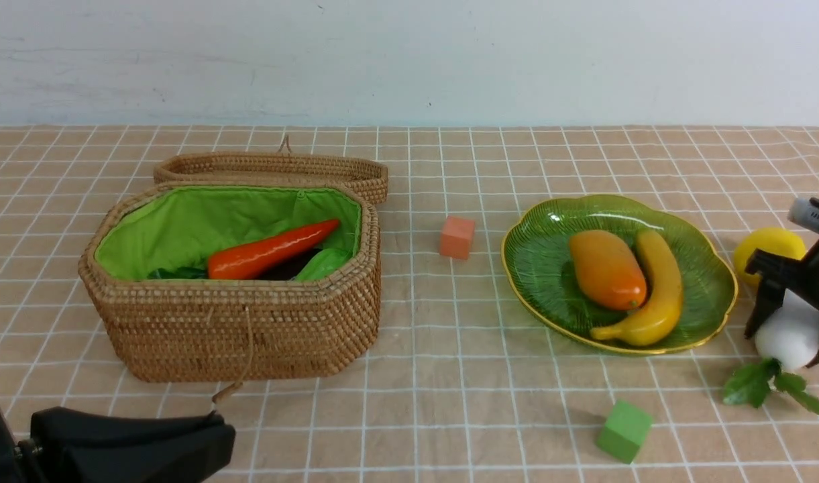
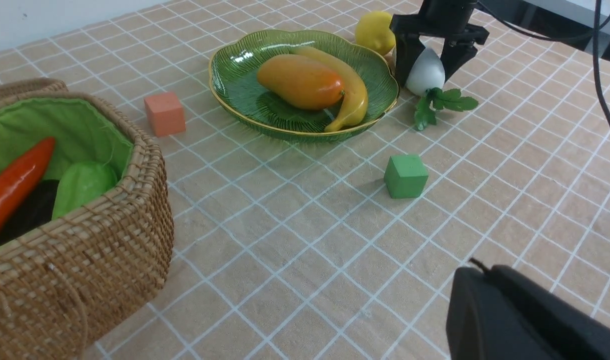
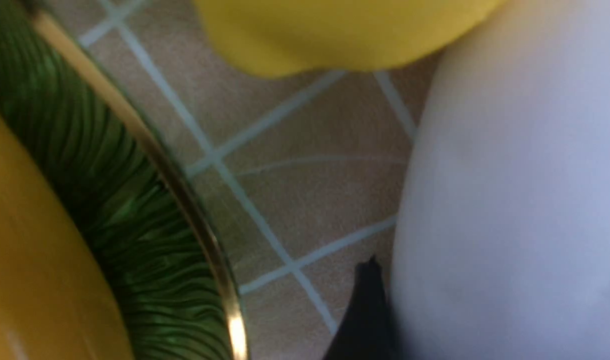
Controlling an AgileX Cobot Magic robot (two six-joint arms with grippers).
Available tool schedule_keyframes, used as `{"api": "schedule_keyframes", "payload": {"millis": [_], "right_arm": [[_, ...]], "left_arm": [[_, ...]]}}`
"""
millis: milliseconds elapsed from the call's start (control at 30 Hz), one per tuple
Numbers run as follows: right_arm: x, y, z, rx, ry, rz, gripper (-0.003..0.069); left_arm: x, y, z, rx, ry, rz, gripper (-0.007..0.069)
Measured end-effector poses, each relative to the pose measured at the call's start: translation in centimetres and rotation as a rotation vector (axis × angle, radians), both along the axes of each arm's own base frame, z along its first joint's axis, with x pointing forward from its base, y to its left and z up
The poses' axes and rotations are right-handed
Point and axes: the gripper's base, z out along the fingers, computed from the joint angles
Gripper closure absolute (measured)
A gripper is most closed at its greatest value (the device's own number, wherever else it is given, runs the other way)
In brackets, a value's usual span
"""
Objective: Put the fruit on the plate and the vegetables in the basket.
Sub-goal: Take a daikon with your right arm and place it on the basket on the left.
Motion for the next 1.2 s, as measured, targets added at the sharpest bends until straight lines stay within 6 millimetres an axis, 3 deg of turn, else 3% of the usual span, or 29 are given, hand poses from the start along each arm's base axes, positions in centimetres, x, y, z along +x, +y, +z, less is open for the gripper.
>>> {"api": "schedule_keyframes", "payload": {"millis": [233, 367, 400, 433, 500, 633, 667, 733, 767, 800, 900, 967, 1167, 1200], "right_arm": [[-1.2, -0.7, 0.5, -0.100, 0.101, 0.114, 0.0139], [-2.3, 0.2, 4.1, -0.113, 0.078, 0.143, 0.0139], [-2.8, 2.3, 7.7, -0.122, -0.021, 0.199, 0.0139], [-3.0, 2.7, 8.6, -0.128, -0.046, 0.216, 0.0139], [-3.6, 6.6, 12.8, -0.133, -0.206, 0.367, 0.0139], [-4.4, 15.5, 18.1, -0.072, -0.489, 0.699, 0.0139], [-4.8, 20.0, 20.0, -0.039, -0.638, 0.879, 0.0139], [-5.3, 26.1, 21.6, 0.012, -0.835, 1.070, 0.0139], [-5.5, 26.6, 21.6, 0.015, -0.852, 1.086, 0.0139], [-5.8, 31.8, 22.2, 0.024, -1.037, 1.230, 0.0139], [-6.2, 35.9, 21.8, 0.008, -1.160, 1.336, 0.0139], [-5.6, 40.5, 19.7, -0.049, -1.266, 1.440, 0.0139], [-4.1, 44.2, 15.4, -0.098, -1.300, 1.460, 0.0139], [-3.5, 44.8, 14.3, -0.114, -1.305, 1.442, 0.0113]], "left_arm": [[0.0, 0.0, 0.0, -0.006, 0.007, 0.003, 0.0638], [0.1, 0.1, 0.0, 0.003, 0.005, 0.018, 0.0638], [0.3, 0.3, -0.1, 0.017, -0.004, 0.042, 0.0638], [0.3, 0.3, -0.1, 0.023, -0.010, 0.046, 0.0638], [0.6, 0.7, -0.1, 0.032, -0.007, 0.093, 0.0638], [1.3, 1.9, 0.2, 0.037, 0.039, 0.266, 0.0638], [1.7, 2.9, 0.4, 0.052, 0.054, 0.382, 0.0638], [2.1, 3.8, 0.7, 0.058, 0.050, 0.494, 0.0638], [2.1, 3.9, 0.7, 0.052, 0.054, 0.507, 0.0638], [2.3, 4.5, 0.8, 0.045, 0.051, 0.578, 0.0638], [2.4, 4.6, 0.8, 0.025, 0.056, 0.594, 0.0638], [2.4, 4.3, 1.0, -0.003, 0.051, 0.569, 0.0638], [2.3, 4.0, 1.2, -0.014, 0.036, 0.534, 0.0638], [2.3, 3.9, 1.2, -0.017, 0.036, 0.529, 0.0638]]}}
